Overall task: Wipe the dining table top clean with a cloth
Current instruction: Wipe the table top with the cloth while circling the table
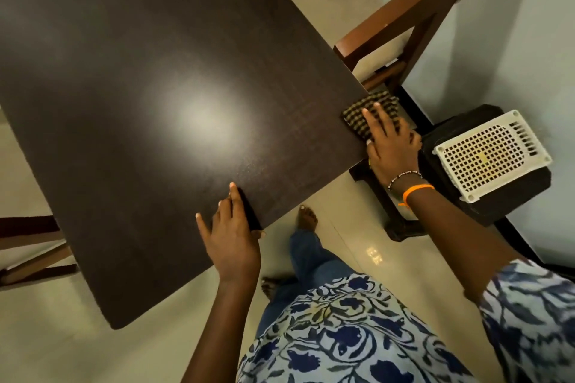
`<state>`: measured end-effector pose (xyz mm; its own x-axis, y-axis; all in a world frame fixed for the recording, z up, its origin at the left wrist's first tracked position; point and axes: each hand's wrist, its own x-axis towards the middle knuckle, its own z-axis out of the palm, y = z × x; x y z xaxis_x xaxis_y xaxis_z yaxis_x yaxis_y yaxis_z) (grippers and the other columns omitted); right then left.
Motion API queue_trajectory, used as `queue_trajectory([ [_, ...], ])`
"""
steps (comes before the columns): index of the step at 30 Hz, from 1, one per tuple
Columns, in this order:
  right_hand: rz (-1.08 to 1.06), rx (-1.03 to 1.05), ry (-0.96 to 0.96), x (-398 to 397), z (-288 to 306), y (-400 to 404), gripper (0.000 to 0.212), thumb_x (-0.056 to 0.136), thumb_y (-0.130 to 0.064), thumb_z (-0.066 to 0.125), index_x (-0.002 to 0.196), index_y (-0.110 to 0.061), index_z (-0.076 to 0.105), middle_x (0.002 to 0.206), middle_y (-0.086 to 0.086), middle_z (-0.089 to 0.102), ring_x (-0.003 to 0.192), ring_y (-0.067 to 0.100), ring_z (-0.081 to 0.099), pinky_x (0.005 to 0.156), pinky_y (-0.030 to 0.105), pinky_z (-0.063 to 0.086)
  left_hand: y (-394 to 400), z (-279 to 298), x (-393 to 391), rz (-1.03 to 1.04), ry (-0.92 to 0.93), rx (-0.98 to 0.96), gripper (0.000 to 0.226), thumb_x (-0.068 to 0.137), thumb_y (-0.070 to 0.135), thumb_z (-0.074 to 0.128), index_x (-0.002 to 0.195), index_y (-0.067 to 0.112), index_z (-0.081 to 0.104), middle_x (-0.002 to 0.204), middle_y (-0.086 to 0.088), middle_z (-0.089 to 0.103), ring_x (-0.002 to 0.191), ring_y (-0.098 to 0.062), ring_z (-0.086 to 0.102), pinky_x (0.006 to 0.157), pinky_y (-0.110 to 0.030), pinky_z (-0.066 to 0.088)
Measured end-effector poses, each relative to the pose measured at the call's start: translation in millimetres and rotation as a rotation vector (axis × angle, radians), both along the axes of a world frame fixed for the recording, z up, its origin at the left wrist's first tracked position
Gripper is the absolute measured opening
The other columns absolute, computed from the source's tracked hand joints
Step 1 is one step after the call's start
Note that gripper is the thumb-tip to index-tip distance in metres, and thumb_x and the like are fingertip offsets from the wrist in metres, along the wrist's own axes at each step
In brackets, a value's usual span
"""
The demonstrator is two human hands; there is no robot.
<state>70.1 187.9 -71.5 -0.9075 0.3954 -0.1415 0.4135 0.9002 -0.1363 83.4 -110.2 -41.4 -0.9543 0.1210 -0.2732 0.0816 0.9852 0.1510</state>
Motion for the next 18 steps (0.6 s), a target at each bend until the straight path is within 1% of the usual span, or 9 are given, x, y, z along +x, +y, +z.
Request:
queue_trajectory([
  [2, -0.028, 0.005, -0.019, 5, 1, -21, 0.063, 0.092, -0.025, 0.044, 0.149, -0.029, 0.017, 0.158, 0.000, 0.014, 0.133, 0.038, 0.026, 0.102, 0.055, 0.026, 0, -3, 3, 0.002, 0.013, 0.024, 0.097, 0.078, 0.029, 0.070, 0.150, 0.017, 0.007, 0.144, -0.007, 0.040, 0.134, -0.025, 0.036, 0.116, -0.049, -0.001],
  [4, 0.051, 0.003, -0.043, 13, 3, -50, 0.064, 0.092, -0.028, 0.044, 0.149, -0.027, 0.015, 0.159, 0.001, 0.011, 0.134, 0.039, 0.025, 0.101, 0.056, 0.027, -3, -7, 8, 0.024, 0.036, 0.048, 0.097, 0.079, 0.033, 0.069, 0.149, 0.016, 0.005, 0.148, -0.008, 0.034, 0.141, -0.026, 0.026, 0.115, -0.050, -0.004],
  [6, 0.158, -0.002, -0.067, 21, 4, -88, 0.065, 0.092, -0.033, 0.044, 0.149, -0.026, 0.015, 0.159, 0.003, 0.011, 0.134, 0.041, 0.026, 0.099, 0.057, 0.029, -12, -9, 17, 0.074, 0.061, 0.044, 0.098, 0.079, 0.044, 0.066, 0.149, 0.014, 0.004, 0.152, -0.007, 0.027, 0.144, -0.027, 0.017, 0.115, -0.049, -0.005],
  [8, 0.218, -0.007, -0.102, 27, 4, -131, 0.068, 0.091, -0.036, 0.045, 0.150, -0.026, 0.012, 0.159, 0.004, 0.008, 0.135, 0.041, 0.024, 0.099, 0.058, 0.028, -23, -11, 31, 0.147, 0.102, 0.040, 0.100, 0.078, 0.050, 0.064, 0.149, 0.010, 0.006, 0.153, -0.011, 0.025, 0.143, -0.031, 0.018, 0.114, -0.050, -0.002],
  [11, 0.289, -0.040, -0.138, 36, 4, -199, 0.074, 0.089, -0.038, 0.046, 0.150, -0.026, 0.007, 0.160, 0.004, 0.004, 0.138, 0.041, 0.019, 0.101, 0.057, 0.025, -48, -17, 56, 0.283, 0.139, 0.030, 0.107, 0.072, 0.047, 0.072, 0.147, 0.002, 0.010, 0.150, -0.019, 0.029, 0.138, -0.036, 0.028, 0.112, -0.052, 0.008],
  [15, 0.518, -0.131, -0.176, 47, 1, -281, 0.077, 0.088, -0.038, 0.046, 0.150, -0.026, 0.002, 0.160, 0.003, -0.003, 0.141, 0.041, 0.009, 0.105, 0.058, 0.017, -91, -27, 91, 0.488, 0.039, 0.002, 0.107, 0.073, 0.042, 0.072, 0.147, 0.002, 0.006, 0.153, -0.018, 0.018, 0.142, -0.035, 0.016, 0.114, -0.053, 0.007],
  [18, 0.655, -0.220, -0.210, 50, 1, -339, 0.079, 0.088, -0.035, 0.047, 0.150, -0.025, 0.000, 0.159, 0.002, -0.007, 0.142, 0.040, 0.003, 0.106, 0.059, 0.012, -122, -27, 115, 0.602, -0.034, -0.028, 0.104, 0.076, 0.039, 0.071, 0.147, 0.000, 0.006, 0.154, -0.019, 0.015, 0.143, -0.034, 0.015, 0.114, -0.054, 0.006],
])
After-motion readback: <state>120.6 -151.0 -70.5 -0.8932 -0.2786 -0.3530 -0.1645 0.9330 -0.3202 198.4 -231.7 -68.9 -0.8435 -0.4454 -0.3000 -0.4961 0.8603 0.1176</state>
